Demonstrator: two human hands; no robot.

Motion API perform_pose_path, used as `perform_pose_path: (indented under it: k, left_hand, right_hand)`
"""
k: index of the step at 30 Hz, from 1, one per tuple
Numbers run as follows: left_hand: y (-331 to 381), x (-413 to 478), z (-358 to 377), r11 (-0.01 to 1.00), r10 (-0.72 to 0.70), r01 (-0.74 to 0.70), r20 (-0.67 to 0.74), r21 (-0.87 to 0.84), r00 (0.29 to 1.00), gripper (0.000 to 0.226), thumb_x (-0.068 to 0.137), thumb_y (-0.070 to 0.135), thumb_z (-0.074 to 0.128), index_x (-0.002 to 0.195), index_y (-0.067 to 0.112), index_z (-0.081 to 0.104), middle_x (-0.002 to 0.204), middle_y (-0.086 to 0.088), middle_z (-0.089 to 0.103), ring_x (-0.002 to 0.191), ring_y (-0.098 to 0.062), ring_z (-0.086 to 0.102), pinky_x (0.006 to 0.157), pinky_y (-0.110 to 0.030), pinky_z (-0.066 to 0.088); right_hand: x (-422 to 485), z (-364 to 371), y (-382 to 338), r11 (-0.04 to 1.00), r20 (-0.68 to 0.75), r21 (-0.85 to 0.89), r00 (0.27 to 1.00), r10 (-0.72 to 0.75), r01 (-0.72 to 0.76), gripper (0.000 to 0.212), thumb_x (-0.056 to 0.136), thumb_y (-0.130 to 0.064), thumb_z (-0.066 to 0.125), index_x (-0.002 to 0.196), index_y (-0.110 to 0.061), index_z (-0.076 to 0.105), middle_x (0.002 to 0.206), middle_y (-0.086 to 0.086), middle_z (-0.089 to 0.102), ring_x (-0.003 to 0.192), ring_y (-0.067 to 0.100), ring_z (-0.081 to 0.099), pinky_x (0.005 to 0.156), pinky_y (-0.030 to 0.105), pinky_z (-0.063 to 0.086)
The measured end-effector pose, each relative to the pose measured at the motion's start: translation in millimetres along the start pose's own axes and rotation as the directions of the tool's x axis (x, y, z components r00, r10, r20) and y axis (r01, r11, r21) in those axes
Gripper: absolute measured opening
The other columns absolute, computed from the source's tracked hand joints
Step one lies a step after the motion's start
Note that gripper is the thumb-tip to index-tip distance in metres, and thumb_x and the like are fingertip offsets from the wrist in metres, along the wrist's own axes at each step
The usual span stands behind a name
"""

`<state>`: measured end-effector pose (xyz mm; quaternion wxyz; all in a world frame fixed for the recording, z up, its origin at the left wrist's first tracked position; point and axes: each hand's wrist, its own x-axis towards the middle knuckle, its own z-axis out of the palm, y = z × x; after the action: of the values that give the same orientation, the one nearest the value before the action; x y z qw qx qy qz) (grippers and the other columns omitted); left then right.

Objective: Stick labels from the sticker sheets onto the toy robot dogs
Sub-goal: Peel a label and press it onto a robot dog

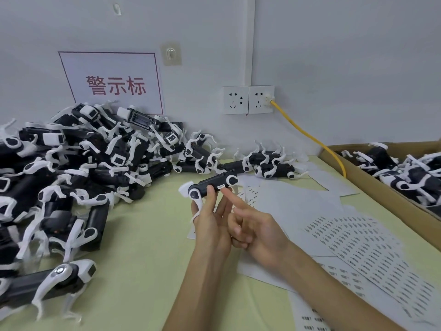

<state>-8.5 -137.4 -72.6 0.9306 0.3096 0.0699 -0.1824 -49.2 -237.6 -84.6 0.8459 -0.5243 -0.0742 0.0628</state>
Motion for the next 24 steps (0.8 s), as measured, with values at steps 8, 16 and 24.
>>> perform_pose_path:
  k: [8,16,24]
  left_hand:
    - [1.0,-4.1,0.9,0.997,-0.024,0.017,0.076,0.082,0.997,0.076,0.075,0.039,0.074,0.142,0.006,0.057,0.125,-0.004,0.074,0.130,-0.024,0.063,0.089,-0.041,0.050]
    - [1.9,-4.7,0.6,0.997,0.014,-0.018,0.056,0.069,0.998,0.084,0.073,0.033,0.077,0.147,0.002,0.051,0.115,-0.006,0.077,0.128,-0.027,0.064,0.097,-0.046,0.046]
    - [3.7,-5.2,0.9,0.998,0.032,-0.030,0.030,-0.046,0.999,0.097,0.074,0.023,0.077,0.159,0.008,0.032,0.120,-0.008,0.067,0.136,-0.030,0.057,0.083,-0.044,0.050]
  right_hand:
    - [0.6,-0.1,-0.9,1.000,0.003,0.026,1.000,-0.015,0.015,0.048,0.089,-0.026,0.055,0.134,-0.042,0.065,0.064,0.001,0.047,0.050,0.012,0.025,0.051,0.027,0.024]
    - [1.7,-0.3,0.7,1.000,0.029,0.020,0.999,-0.016,0.016,0.047,0.089,-0.030,0.057,0.132,-0.044,0.065,0.065,0.000,0.047,0.050,0.012,0.026,0.050,0.026,0.026]
    - [2.3,-1.0,0.3,1.000,0.041,0.029,0.999,0.001,-0.002,0.048,0.088,-0.031,0.058,0.135,-0.041,0.064,0.066,0.000,0.048,0.050,0.012,0.027,0.049,0.025,0.027]
